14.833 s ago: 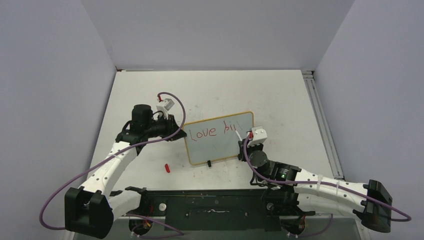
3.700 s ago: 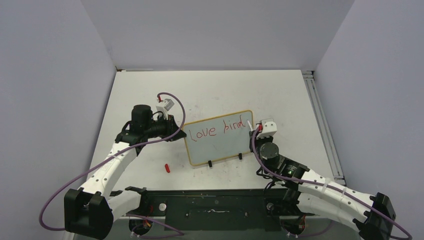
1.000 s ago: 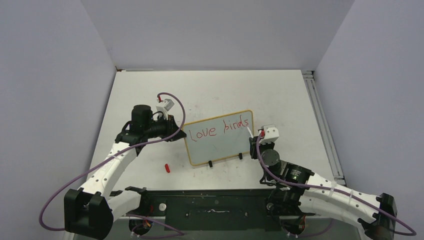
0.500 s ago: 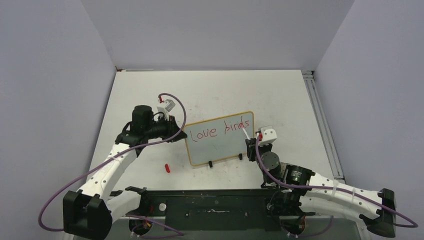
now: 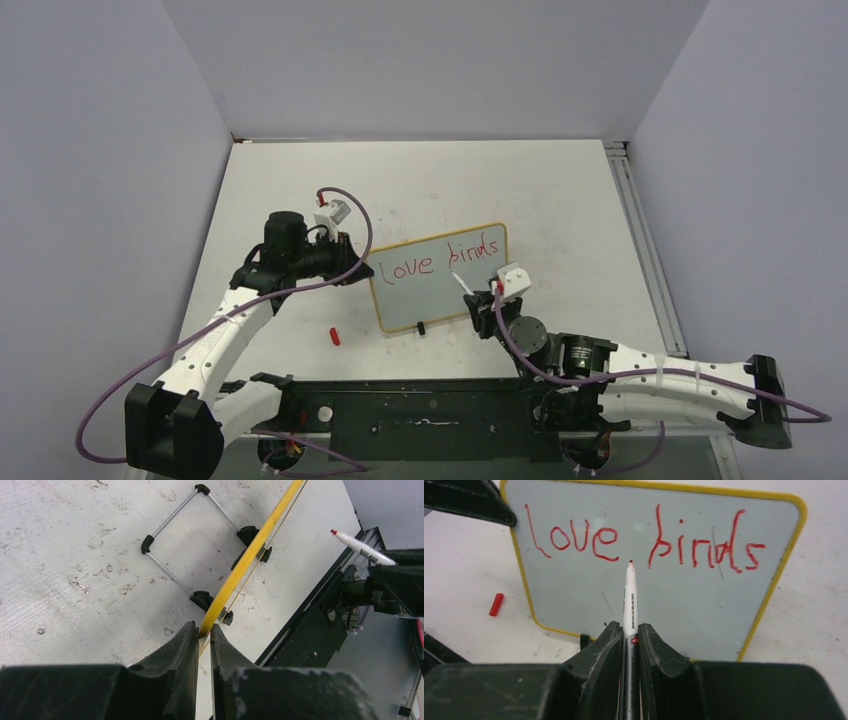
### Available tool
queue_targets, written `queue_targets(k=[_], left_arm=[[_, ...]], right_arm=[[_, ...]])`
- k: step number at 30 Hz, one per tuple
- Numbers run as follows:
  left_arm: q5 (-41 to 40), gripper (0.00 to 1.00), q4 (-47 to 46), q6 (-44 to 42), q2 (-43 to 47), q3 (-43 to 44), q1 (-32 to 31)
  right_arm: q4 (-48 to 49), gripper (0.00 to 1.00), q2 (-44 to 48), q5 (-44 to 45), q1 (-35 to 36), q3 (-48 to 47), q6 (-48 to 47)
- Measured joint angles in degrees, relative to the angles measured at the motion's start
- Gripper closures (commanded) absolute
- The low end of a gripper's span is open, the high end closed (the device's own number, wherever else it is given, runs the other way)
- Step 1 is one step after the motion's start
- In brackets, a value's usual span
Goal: Write a sentence on the whiteboard
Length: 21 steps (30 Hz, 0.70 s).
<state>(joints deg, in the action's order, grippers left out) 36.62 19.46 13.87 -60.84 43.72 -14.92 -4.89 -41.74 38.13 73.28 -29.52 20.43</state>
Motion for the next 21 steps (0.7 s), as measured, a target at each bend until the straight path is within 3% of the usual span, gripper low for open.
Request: queue_targets(k=[9,21], left_arm=[[-0.2,0.9,0.1,0.0,0.0,0.0,0.0],[-0.4,0.9,0.1,0.0,0.0,0.0,0.0]], right_arm=[[8.5,0.95,-9.9,-1.5,4.9,0.0,0.0],[18.4,0.95,-23.3,-4.4,5.7,0.0,0.2]])
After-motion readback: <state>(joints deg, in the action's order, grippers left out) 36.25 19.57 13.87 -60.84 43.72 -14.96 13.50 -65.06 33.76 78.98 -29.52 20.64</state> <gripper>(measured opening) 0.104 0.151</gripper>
